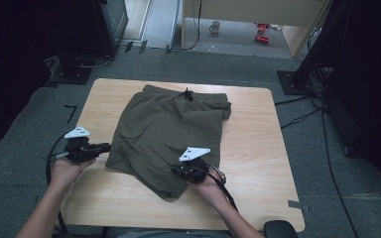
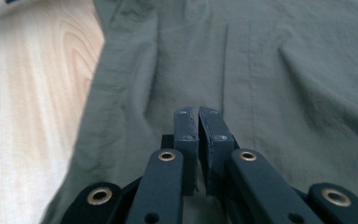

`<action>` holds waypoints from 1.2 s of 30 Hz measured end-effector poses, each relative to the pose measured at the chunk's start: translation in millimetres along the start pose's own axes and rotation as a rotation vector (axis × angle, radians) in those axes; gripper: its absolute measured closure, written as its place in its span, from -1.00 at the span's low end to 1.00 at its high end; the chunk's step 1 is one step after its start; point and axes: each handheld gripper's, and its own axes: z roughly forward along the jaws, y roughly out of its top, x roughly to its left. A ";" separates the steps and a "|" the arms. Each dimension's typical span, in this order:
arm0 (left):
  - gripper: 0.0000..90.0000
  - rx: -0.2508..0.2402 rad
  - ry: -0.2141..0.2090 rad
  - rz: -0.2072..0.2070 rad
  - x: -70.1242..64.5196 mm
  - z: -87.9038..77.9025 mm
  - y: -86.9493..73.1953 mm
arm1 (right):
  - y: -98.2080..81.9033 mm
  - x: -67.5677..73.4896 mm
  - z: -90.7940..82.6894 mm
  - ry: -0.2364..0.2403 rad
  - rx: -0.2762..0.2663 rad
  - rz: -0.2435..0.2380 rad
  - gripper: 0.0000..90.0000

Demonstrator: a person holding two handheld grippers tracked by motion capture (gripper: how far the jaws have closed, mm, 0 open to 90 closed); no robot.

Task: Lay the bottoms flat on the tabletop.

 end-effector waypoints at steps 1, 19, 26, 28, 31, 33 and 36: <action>0.85 0.005 0.001 0.001 0.2 3.6 0.9 | 0.1 -1.3 1.8 -0.006 0.004 0.000 0.91; 0.54 0.091 -0.061 0.104 -22.3 8.5 -23.1 | -16.0 15.2 2.8 0.070 0.083 -0.067 0.49; 0.38 0.105 -0.052 0.118 -29.1 -0.9 -36.1 | -17.0 18.1 -8.7 0.085 0.054 -0.053 0.48; 0.33 0.104 -0.048 0.119 -30.0 -4.6 -38.5 | -16.5 17.1 -12.1 0.061 0.035 -0.068 0.54; 0.30 0.103 -0.040 0.128 -31.3 -9.6 -42.1 | -15.7 10.9 -15.2 0.017 0.016 -0.056 0.54; 0.28 0.104 -0.045 0.126 -31.9 -12.5 -45.5 | -15.5 5.3 -16.4 -0.004 0.005 -0.038 0.52; 0.28 0.114 -0.046 0.126 -32.7 -16.9 -51.3 | -15.1 -1.2 -16.0 -0.024 0.009 -0.028 0.47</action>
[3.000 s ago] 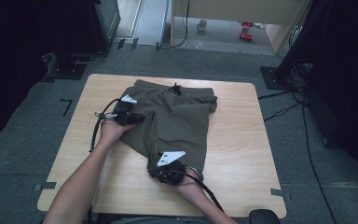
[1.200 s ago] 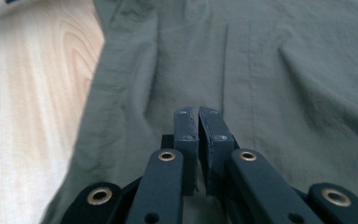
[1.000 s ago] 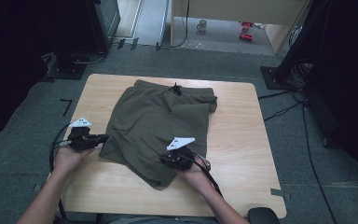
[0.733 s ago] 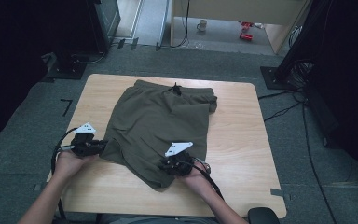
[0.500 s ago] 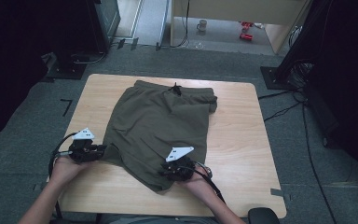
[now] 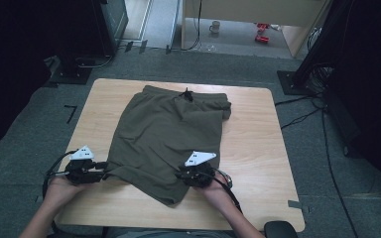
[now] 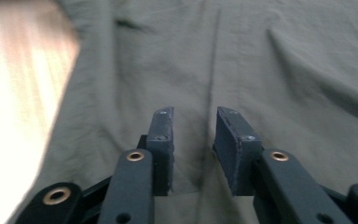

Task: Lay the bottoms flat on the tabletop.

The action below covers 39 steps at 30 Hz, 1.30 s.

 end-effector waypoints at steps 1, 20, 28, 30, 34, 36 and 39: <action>0.27 0.000 0.000 0.000 0.0 0.0 0.0 | 0.0 0.0 0.0 0.000 0.000 0.000 0.47; 0.22 -0.130 0.031 -0.088 23.4 21.7 54.0 | 1.0 -20.6 17.4 -0.073 0.035 0.025 0.12; 0.15 -0.138 0.037 -0.115 32.8 43.1 80.3 | -6.2 -29.2 12.7 -0.138 0.012 -0.015 0.22; 0.15 -0.146 0.042 -0.109 33.4 53.0 91.1 | -7.1 -33.2 9.3 -0.150 0.020 -0.002 0.21; 0.17 -0.119 0.053 -0.089 37.2 68.8 103.1 | -1.9 -35.8 6.4 -0.146 0.042 0.047 0.15; 0.18 -0.115 0.055 -0.095 39.4 76.3 106.4 | 2.6 -35.0 7.0 -0.148 -0.004 0.055 0.16; 0.20 -0.114 0.045 -0.106 40.4 81.7 107.6 | 10.0 -33.8 11.6 -0.144 -0.019 0.063 0.15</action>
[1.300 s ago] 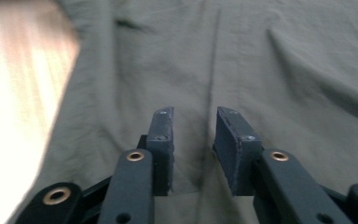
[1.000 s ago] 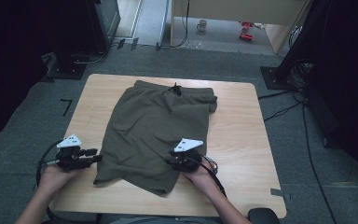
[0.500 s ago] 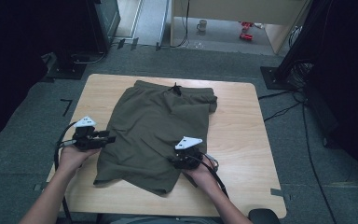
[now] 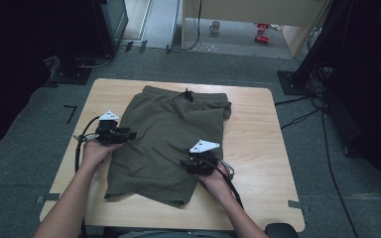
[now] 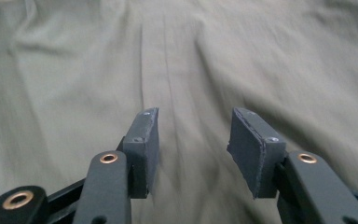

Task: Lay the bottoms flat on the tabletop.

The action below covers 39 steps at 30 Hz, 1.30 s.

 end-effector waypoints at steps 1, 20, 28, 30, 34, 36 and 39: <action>0.20 0.010 0.008 0.012 0.0 4.2 -0.9 | 9.2 2.7 7.2 0.007 -0.014 -0.003 0.15; 0.20 0.022 0.057 0.051 0.2 14.2 -6.8 | 48.3 26.7 80.2 0.004 0.000 -0.001 0.10; 0.25 0.029 0.101 0.080 -5.5 15.6 -6.7 | 49.4 30.3 83.6 -0.062 0.000 -0.030 0.24; 0.25 0.028 0.104 0.077 -5.7 15.3 -7.1 | 48.6 29.6 82.7 -0.069 -0.004 -0.034 0.38; 0.27 0.026 0.105 0.072 -5.2 15.0 -7.2 | 47.1 26.0 77.8 -0.076 0.008 -0.024 0.80; 0.28 0.024 0.103 0.069 -4.7 14.9 -7.4 | 47.8 22.4 74.9 -0.068 0.027 -0.005 0.88; 0.29 0.023 0.103 0.068 -4.7 14.9 -7.4 | 48.1 15.8 67.4 -0.051 0.024 0.039 0.91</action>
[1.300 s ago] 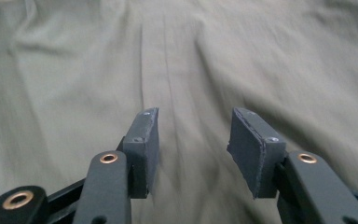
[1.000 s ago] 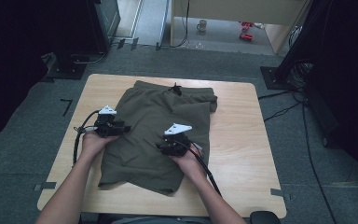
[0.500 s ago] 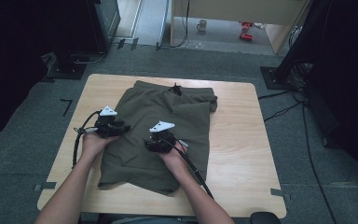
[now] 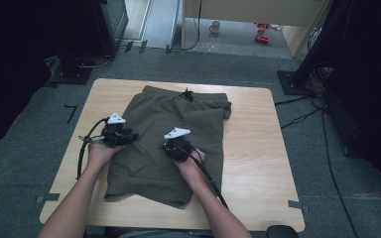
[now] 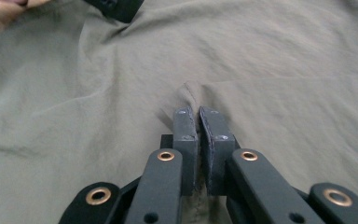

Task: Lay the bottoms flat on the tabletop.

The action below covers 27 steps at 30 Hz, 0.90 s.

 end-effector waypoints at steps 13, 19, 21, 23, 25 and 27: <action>0.29 -0.017 0.021 -0.025 -3.1 -0.2 -2.4 | -14.1 -28.6 -44.7 -0.004 -0.035 0.053 0.91; 0.26 -0.017 0.045 -0.004 -7.0 0.6 -2.6 | -25.0 -47.0 -66.1 -0.028 -0.038 0.082 0.92; 0.25 -0.014 0.049 0.003 -7.7 0.4 -2.8 | -30.4 -53.4 -75.2 -0.043 -0.046 0.091 0.92; 0.25 -0.016 0.050 -0.001 -7.9 0.4 -3.1 | -36.6 -59.8 -84.2 -0.058 -0.054 0.098 0.92; 0.27 -0.017 0.046 -0.012 -7.2 -0.2 -3.2 | -43.2 -66.5 -92.1 -0.079 -0.053 0.101 0.92; 0.29 -0.015 0.044 -0.016 -6.6 -1.1 -3.7 | -49.6 -72.6 -99.5 -0.092 -0.051 0.115 0.92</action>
